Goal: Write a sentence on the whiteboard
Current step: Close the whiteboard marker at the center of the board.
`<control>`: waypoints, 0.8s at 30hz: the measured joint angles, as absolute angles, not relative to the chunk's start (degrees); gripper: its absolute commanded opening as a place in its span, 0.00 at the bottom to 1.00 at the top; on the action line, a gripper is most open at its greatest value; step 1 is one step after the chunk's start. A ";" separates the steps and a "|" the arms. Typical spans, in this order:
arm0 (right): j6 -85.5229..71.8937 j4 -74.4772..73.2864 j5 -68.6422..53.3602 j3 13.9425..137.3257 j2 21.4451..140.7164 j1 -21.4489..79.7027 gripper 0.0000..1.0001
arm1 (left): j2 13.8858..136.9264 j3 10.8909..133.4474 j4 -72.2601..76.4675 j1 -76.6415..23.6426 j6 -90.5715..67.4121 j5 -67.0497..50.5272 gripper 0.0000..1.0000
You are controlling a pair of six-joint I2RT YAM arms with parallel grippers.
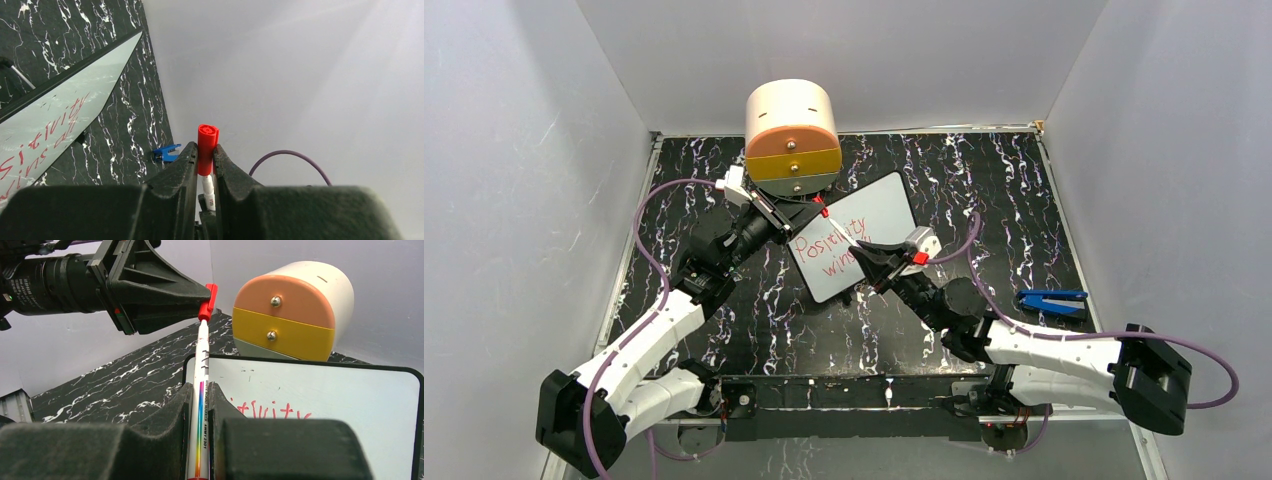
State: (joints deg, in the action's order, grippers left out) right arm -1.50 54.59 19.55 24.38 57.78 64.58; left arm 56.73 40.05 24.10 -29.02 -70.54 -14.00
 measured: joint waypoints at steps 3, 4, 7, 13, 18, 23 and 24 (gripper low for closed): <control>-1.50 54.59 19.57 24.38 58.22 64.58 0.00 | 56.73 40.05 24.16 -29.02 -70.72 -14.17 0.00; -1.50 54.57 19.57 24.38 58.33 64.58 0.00 | 56.73 40.05 24.21 -29.02 -70.76 -14.24 0.00; -1.50 54.61 19.70 24.38 58.41 64.58 0.00 | 56.73 40.03 24.47 -29.10 -71.07 -14.48 0.00; -1.45 54.83 20.40 24.38 58.41 64.58 0.00 | 56.90 39.99 25.30 -29.41 -71.44 -14.90 0.00; -1.32 55.09 20.69 24.38 58.39 64.58 0.00 | 57.01 39.94 25.45 -29.56 -71.59 -15.09 0.00; -1.28 55.05 20.84 24.38 58.30 64.58 0.00 | 57.32 39.90 25.76 -29.82 -71.59 -15.11 0.00; -1.28 55.02 20.84 24.38 58.28 64.58 0.00 | 57.32 39.90 25.76 -29.87 -71.59 -15.09 0.00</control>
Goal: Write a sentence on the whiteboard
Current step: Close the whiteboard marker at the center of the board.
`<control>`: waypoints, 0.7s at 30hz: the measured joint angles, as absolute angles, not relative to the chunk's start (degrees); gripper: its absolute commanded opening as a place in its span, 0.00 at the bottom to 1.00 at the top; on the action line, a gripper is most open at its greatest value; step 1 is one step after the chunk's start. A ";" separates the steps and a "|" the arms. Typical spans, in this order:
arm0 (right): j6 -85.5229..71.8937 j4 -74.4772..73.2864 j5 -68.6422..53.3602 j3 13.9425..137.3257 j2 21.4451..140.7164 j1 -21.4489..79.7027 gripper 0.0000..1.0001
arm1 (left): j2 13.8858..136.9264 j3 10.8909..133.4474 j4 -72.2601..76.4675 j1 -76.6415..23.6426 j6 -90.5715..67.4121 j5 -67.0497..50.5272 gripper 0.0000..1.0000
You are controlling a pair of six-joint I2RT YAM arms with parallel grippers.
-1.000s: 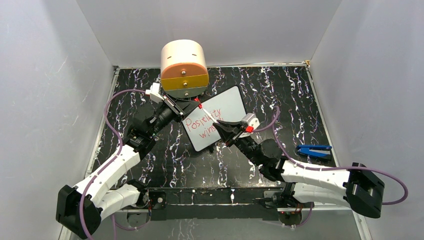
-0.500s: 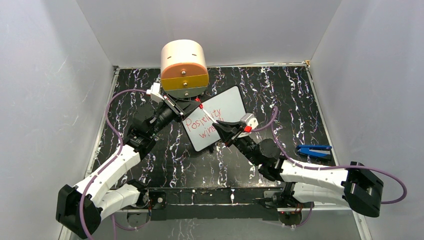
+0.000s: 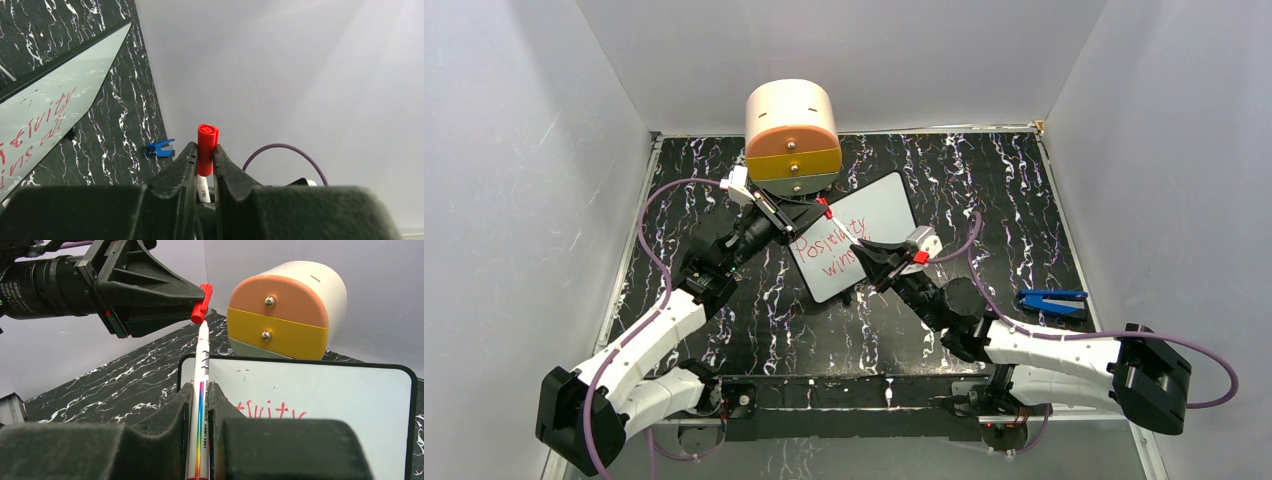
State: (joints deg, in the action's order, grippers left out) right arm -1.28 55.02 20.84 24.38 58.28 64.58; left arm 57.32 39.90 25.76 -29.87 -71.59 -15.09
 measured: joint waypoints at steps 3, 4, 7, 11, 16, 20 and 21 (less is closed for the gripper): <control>-1.28 54.96 20.84 24.38 58.11 64.58 0.00 | 57.32 39.90 25.87 -29.91 -71.55 -15.03 0.00; -1.28 54.94 20.84 24.38 58.06 64.58 0.00 | 57.32 39.90 25.96 -29.93 -71.46 -15.03 0.00; -1.30 54.72 20.82 24.38 58.04 64.58 0.00 | 57.32 39.90 26.17 -30.09 -71.05 -14.68 0.00; -1.32 54.00 20.62 24.38 57.89 64.58 0.00 | 57.36 39.90 26.15 -30.13 -70.48 -14.00 0.00; -1.32 53.74 20.62 24.38 57.58 64.58 0.00 | 57.65 39.92 26.15 -30.13 -70.02 -13.72 0.00; -1.32 53.74 20.47 24.38 56.93 64.58 0.00 | 57.67 39.92 26.04 -30.13 -69.47 -13.52 0.00; -1.32 53.76 20.47 24.38 56.71 64.58 0.00 | 57.67 39.92 26.02 -30.13 -69.45 -13.54 0.00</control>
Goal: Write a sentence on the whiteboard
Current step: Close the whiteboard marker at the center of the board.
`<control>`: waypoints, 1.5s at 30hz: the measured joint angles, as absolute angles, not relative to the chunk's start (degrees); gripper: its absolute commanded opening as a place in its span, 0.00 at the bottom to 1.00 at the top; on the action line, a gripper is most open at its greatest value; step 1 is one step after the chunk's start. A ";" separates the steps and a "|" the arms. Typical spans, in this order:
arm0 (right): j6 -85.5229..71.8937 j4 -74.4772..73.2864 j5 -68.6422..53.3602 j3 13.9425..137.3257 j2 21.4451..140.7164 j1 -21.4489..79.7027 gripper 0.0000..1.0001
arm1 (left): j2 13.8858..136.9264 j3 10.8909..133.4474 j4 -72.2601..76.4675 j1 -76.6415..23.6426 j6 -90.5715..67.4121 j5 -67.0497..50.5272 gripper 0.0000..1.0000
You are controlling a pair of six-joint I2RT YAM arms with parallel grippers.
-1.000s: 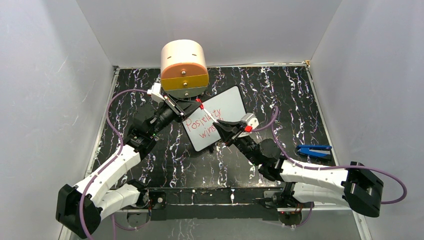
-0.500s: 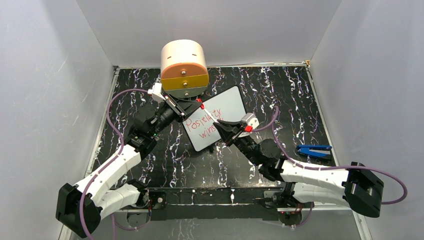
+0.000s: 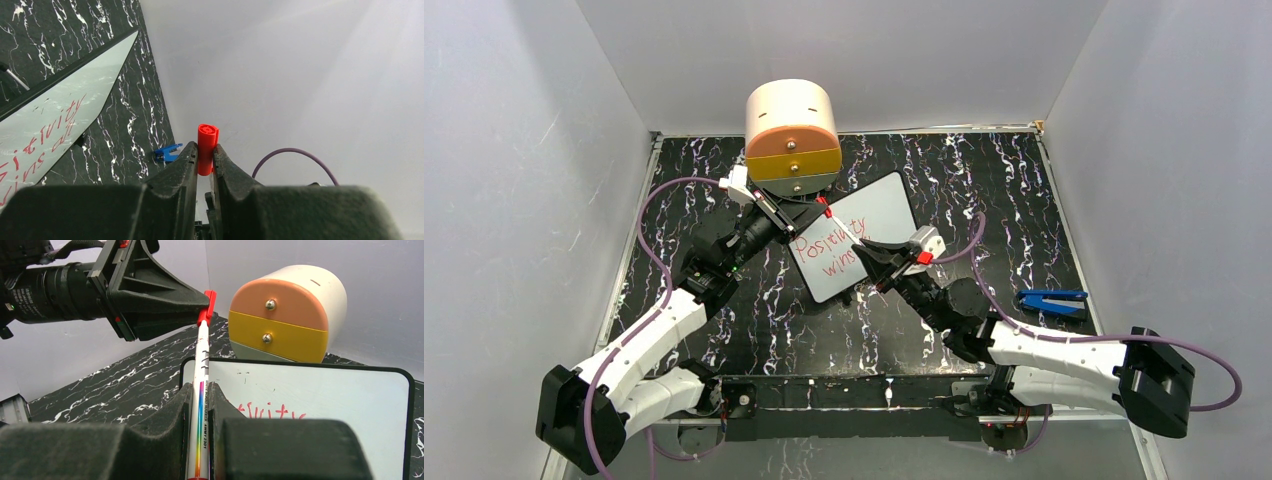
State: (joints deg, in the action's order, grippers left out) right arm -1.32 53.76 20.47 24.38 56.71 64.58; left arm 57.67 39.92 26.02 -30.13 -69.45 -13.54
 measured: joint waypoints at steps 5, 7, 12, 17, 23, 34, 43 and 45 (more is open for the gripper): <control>-1.32 53.74 20.49 24.38 56.45 64.58 0.00 | 57.69 39.92 25.58 -30.13 -69.38 -13.61 0.00; -1.30 53.74 20.49 24.38 56.45 64.58 0.00 | 57.69 39.92 25.50 -30.13 -69.41 -13.74 0.00; -1.32 53.71 20.45 24.38 56.47 64.58 0.00 | 57.69 39.92 25.47 -30.17 -69.43 -13.78 0.00; -1.43 53.23 20.36 24.38 56.47 64.58 0.00 | 57.69 39.92 25.50 -30.17 -69.65 -13.74 0.00; -1.48 52.25 20.23 24.38 56.47 64.58 0.00 | 57.69 39.92 25.52 -30.17 -70.32 -13.50 0.00; -1.43 52.47 20.47 24.38 56.84 64.58 0.00 | 58.70 39.92 25.71 -30.20 -71.18 -14.24 0.00; -1.26 52.80 21.23 24.38 57.49 64.58 0.00 | 58.74 39.92 25.74 -30.57 -71.20 -14.66 0.00; -1.23 53.08 21.37 24.38 57.49 64.58 0.00 | 58.78 39.92 25.82 -30.76 -71.35 -14.74 0.00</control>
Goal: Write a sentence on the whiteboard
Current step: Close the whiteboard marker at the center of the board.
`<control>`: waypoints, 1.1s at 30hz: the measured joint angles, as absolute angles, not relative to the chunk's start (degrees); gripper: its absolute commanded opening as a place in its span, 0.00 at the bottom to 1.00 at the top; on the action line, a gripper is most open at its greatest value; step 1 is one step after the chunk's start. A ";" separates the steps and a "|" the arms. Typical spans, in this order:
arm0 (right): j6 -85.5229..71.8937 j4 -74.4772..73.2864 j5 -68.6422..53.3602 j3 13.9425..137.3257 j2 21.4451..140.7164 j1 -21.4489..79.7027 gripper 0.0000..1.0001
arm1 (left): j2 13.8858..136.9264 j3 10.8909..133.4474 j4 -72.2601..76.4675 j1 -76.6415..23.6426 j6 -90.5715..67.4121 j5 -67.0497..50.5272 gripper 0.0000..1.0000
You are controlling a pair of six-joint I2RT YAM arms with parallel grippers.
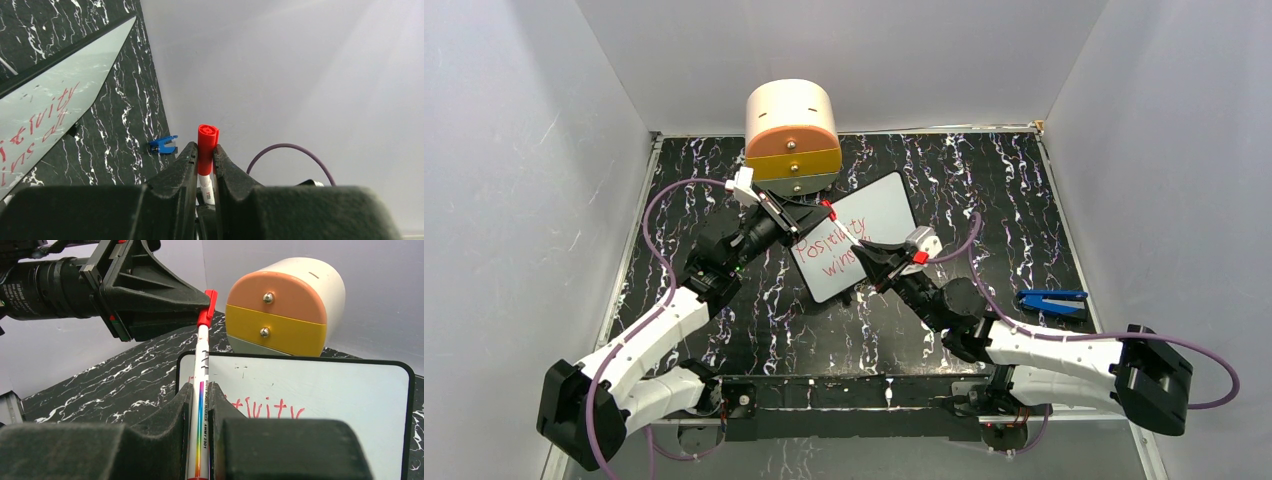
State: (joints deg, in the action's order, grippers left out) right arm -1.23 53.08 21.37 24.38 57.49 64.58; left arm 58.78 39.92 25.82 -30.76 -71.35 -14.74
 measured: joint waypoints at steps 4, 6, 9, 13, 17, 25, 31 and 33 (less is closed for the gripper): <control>-1.21 55.37 21.76 24.38 58.48 64.60 0.00 | 58.85 39.90 26.57 -31.55 -71.57 -14.83 0.00; -1.19 56.99 22.17 24.40 59.44 64.60 0.00 | 58.94 39.92 26.89 -31.94 -71.59 -14.48 0.00; -0.47 59.37 22.96 24.43 61.17 64.60 0.00 | 59.46 39.92 27.59 -32.56 -71.59 -13.23 0.00; 0.86 63.18 24.56 24.45 63.81 64.60 0.00 | 60.53 39.90 28.38 -34.04 -71.61 -12.08 0.00; 2.22 65.84 26.00 24.75 65.80 64.55 0.00 | 61.43 39.90 29.76 -35.00 -71.72 -10.02 0.00; 2.87 69.25 27.29 25.61 68.38 64.12 0.00 | 62.59 39.90 32.82 -37.23 -71.13 -4.86 0.00; -1.34 70.00 26.22 25.61 68.40 63.13 0.00 | 62.30 38.13 36.51 -38.70 -69.87 -1.69 0.00; -3.29 69.56 25.30 25.54 68.38 62.57 0.00 | 62.00 37.08 37.60 -38.85 -69.67 -1.17 0.00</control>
